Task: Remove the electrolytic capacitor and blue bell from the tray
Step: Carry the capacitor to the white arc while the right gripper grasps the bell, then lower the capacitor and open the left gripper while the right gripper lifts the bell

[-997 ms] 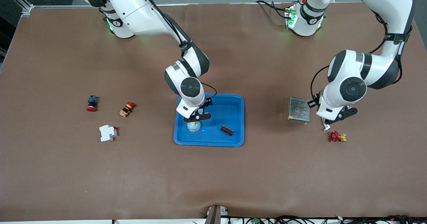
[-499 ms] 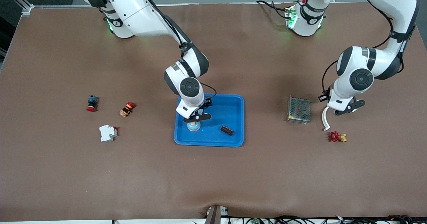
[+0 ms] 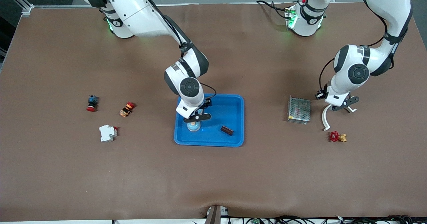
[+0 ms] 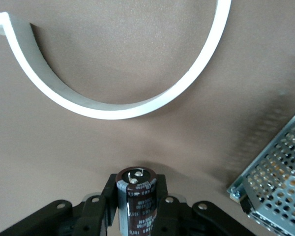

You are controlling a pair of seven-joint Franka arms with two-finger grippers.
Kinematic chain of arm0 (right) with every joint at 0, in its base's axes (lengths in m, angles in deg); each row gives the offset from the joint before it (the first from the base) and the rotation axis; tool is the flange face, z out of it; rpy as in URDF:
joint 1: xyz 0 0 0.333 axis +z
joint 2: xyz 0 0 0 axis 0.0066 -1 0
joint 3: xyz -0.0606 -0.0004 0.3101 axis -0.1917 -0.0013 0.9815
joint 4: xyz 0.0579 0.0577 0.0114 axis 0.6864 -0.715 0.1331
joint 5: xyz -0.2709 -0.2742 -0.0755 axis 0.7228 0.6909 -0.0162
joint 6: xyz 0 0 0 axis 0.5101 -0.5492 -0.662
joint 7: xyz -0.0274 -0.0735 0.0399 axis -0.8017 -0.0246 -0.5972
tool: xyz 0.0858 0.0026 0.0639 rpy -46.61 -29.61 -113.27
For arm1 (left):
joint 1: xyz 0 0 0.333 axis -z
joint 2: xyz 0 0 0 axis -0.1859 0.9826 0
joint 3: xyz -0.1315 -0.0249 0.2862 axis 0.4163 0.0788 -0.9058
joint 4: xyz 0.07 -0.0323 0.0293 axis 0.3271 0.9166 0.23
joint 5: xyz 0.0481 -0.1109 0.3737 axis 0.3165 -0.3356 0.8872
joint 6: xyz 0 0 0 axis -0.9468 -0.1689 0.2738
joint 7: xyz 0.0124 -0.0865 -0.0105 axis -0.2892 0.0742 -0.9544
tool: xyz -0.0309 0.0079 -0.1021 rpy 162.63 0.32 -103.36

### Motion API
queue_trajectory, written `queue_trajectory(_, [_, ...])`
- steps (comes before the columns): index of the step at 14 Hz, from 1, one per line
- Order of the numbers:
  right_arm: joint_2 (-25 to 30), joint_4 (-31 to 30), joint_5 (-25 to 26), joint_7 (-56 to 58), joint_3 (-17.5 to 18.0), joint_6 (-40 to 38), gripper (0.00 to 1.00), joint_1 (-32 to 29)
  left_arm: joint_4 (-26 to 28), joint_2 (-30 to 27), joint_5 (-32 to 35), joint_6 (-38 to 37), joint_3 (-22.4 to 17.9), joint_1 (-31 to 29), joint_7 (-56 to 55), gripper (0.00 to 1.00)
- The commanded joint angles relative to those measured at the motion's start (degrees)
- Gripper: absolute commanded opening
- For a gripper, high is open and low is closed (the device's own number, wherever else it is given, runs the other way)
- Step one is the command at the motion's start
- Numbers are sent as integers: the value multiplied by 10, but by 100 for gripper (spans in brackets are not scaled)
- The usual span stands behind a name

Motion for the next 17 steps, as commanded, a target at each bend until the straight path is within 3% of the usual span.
queue_trajectory(1, [-2,-1,-9,7,-5,6,86,3,3,11,21,27,2,-15,0,22])
queue_trajectory(2, [-2,-1,-9,7,-5,7,80,3,1,14,22,27,2,-15,-2,34])
queue_trajectory(4, [-4,-1,-9,7,-5,9,69,3,-4,11,23,27,2,-17,-6,94])
queue_trajectory(5, [-5,-1,-9,7,-5,10,60,4,-7,6,23,27,2,-25,-7,100])
queue_trajectory(7, [-4,0,-9,7,-5,9,43,4,-17,-14,22,20,5,-30,-7,100])
queue_trajectory(9, [-2,1,-9,7,-5,4,43,5,-40,-36,17,-13,10,-27,-5,100])
queue_trajectory(12, [15,5,-9,7,-5,-2,43,-1,-113,-38,1,-102,54,-28,-13,100])
queue_trajectory(17, [104,24,-10,48,-5,-130,44,-40,-239,-16,-16,-206,147,-23,-72,100])
